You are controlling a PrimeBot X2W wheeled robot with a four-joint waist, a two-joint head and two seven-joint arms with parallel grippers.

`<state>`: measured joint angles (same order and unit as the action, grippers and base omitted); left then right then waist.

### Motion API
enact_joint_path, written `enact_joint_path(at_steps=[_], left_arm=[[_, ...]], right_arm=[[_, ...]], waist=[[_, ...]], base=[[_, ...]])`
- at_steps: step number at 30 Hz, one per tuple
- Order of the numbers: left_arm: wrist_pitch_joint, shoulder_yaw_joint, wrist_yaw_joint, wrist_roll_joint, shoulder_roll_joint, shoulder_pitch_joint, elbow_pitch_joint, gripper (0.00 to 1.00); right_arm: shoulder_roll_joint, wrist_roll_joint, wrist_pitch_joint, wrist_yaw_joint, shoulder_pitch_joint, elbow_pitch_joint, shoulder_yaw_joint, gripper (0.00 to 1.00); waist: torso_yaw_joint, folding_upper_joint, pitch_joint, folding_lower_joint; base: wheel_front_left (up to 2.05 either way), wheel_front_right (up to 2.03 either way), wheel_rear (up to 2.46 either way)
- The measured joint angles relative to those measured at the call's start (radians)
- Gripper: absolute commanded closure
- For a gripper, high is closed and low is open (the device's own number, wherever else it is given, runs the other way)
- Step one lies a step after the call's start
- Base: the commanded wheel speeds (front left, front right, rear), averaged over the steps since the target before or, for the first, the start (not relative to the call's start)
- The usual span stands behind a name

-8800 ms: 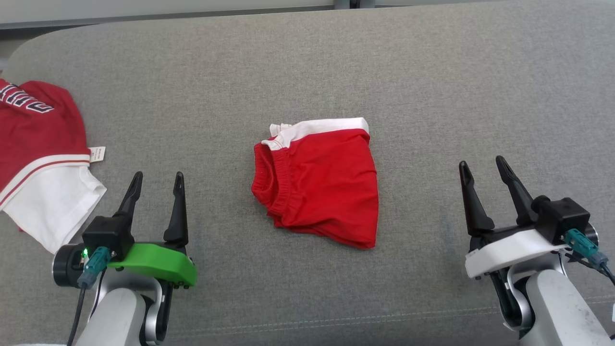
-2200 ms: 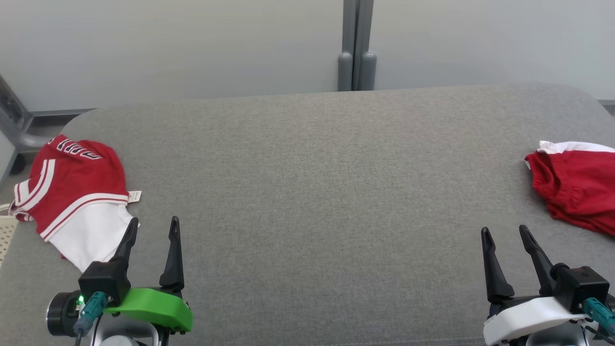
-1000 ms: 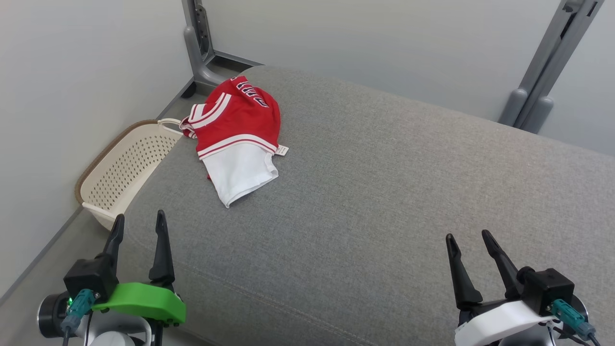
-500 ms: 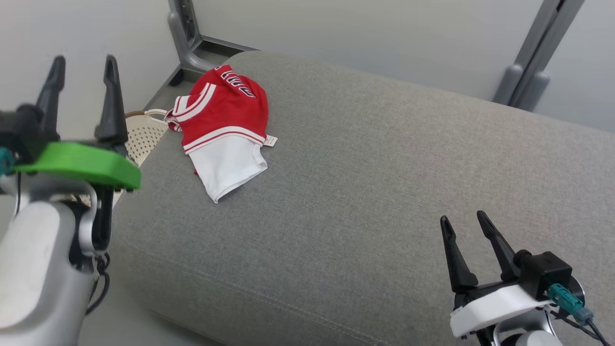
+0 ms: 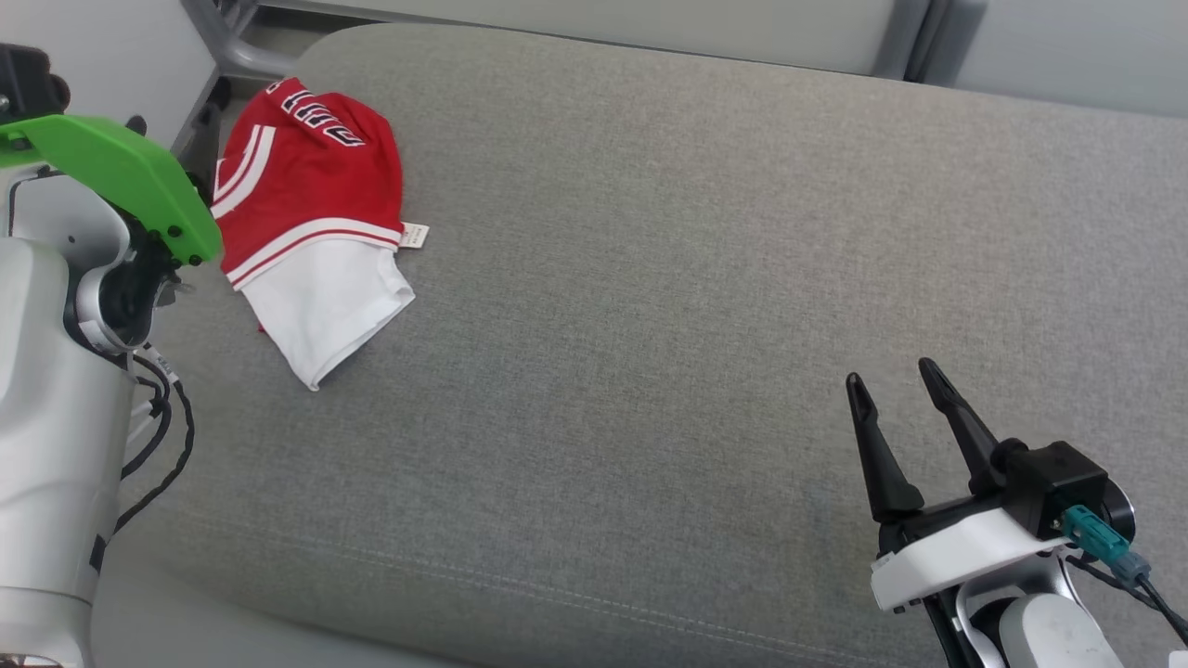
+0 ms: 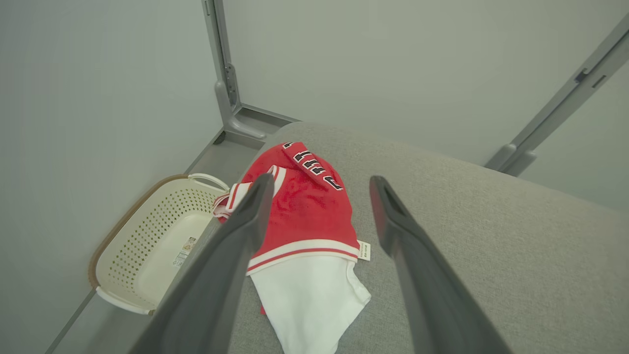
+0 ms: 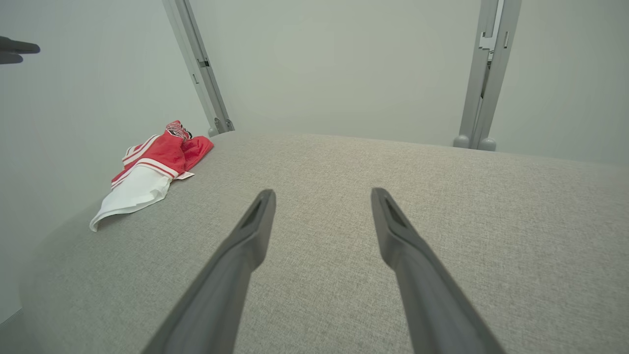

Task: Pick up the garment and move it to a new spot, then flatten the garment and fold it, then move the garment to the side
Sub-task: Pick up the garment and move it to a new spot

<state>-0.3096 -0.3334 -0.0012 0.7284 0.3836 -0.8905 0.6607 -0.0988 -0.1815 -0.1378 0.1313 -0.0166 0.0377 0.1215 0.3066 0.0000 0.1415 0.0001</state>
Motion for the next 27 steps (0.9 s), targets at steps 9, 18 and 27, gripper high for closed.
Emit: enact_joint_path(at_steps=[9, 18, 27], left_arm=[[-0.064, 0.005, -0.061, 0.064, -0.041, -0.054, 0.288, 0.0], [-0.075, 0.019, -0.095, 0.109, -0.066, -0.057, 0.439, 0.0], [-0.041, 0.047, -0.109, 0.151, -0.059, -0.067, 0.546, 1.0]], right_arm=[[-0.022, 0.0, 0.004, 0.0, -0.048, 0.009, 0.004, 0.0], [-0.06, 0.008, 0.024, 0.0, -0.078, 0.041, -0.012, 0.0], [-0.085, 0.004, 0.05, 0.0, -0.09, 0.08, -0.02, 0.0]], waist=[[-0.061, 0.0, 0.121, 0.0001], [-0.095, 0.0, 0.216, 0.0001], [-0.132, 0.0001, 0.287, 0.0]], base=[[0.0, 0.0, 0.0], [0.0, 0.0, 0.0], [0.0, 0.0, 0.0]])
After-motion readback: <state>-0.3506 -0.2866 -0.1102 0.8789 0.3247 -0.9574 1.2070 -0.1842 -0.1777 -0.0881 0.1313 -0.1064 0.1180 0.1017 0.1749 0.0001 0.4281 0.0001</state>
